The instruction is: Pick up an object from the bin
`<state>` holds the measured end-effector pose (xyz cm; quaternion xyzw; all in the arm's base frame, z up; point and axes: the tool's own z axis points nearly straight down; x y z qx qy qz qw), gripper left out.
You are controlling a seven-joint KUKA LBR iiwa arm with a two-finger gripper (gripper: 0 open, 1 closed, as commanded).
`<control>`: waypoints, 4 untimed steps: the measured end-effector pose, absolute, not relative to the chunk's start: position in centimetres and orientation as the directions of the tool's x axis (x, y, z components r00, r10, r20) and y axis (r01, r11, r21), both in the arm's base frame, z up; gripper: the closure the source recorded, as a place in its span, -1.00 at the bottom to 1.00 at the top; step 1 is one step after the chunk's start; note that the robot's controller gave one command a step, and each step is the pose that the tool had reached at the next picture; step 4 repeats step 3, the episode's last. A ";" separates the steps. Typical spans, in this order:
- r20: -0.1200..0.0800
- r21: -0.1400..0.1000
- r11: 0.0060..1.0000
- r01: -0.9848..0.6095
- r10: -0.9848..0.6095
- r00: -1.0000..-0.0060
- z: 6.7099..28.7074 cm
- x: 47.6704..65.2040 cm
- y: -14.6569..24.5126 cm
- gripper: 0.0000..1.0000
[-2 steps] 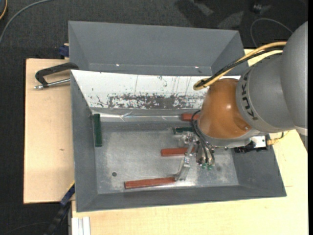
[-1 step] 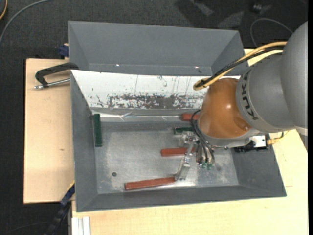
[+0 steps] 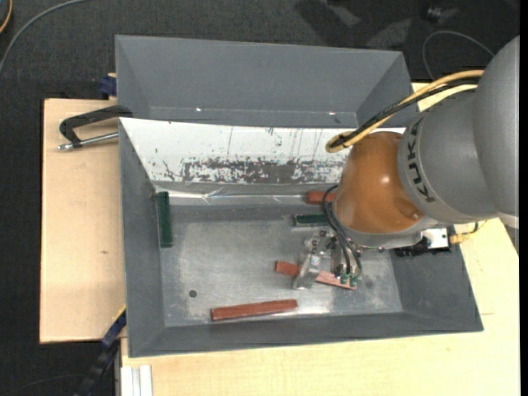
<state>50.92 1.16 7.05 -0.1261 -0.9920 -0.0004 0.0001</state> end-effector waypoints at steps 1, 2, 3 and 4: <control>-0.004 0.002 0.968 0.250 0.250 -0.968 7.8 51.0 1.2 1.00; -0.009 0.004 0.969 0.248 0.248 -0.969 13.6 51.3 1.2 1.00; -0.011 0.004 0.969 0.247 0.247 -0.969 19.2 51.5 1.3 1.00; -0.011 0.004 0.969 0.247 0.247 -0.969 19.2 51.5 1.3 1.00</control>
Offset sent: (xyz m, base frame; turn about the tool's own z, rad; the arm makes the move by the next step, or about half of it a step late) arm 0.0001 -0.0001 0.0070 0.0000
